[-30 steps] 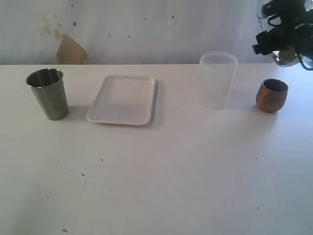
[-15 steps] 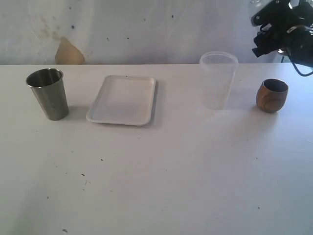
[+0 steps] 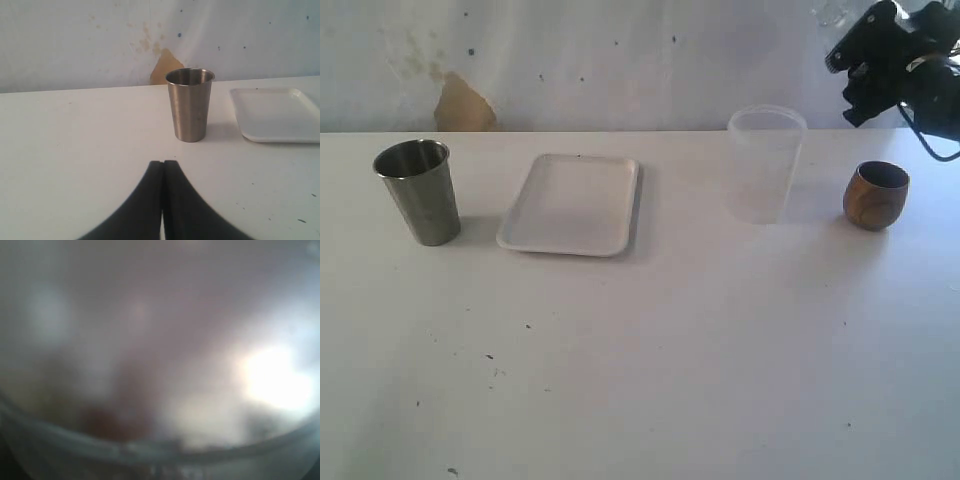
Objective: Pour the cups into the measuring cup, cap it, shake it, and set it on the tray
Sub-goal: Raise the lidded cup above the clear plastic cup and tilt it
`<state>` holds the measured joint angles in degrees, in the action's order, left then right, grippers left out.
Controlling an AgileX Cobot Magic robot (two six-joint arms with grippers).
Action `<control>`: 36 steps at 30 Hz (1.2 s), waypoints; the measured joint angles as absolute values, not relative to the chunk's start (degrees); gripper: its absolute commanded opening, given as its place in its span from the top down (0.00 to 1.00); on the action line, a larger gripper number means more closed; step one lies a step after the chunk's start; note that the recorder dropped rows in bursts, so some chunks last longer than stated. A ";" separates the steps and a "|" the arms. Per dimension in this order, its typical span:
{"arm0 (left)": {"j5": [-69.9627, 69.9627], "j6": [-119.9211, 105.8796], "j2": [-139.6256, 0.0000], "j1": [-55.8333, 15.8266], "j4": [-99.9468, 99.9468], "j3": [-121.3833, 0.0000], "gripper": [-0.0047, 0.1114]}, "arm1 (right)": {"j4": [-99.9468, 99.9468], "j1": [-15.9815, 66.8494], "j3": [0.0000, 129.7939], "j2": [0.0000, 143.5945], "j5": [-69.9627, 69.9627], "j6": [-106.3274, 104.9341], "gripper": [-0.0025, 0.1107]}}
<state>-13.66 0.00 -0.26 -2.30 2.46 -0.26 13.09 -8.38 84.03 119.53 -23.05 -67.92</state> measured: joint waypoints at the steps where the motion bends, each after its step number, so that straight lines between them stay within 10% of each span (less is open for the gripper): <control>1: -13.66 0.00 -0.26 -2.30 2.46 -0.26 0.96 | 13.09 -8.69 84.03 119.53 -23.26 -68.57 0.98; 36: -13.66 0.00 -0.26 -2.30 2.46 -0.26 0.96 | 11.00 -10.72 84.03 119.75 -25.81 -95.70 0.98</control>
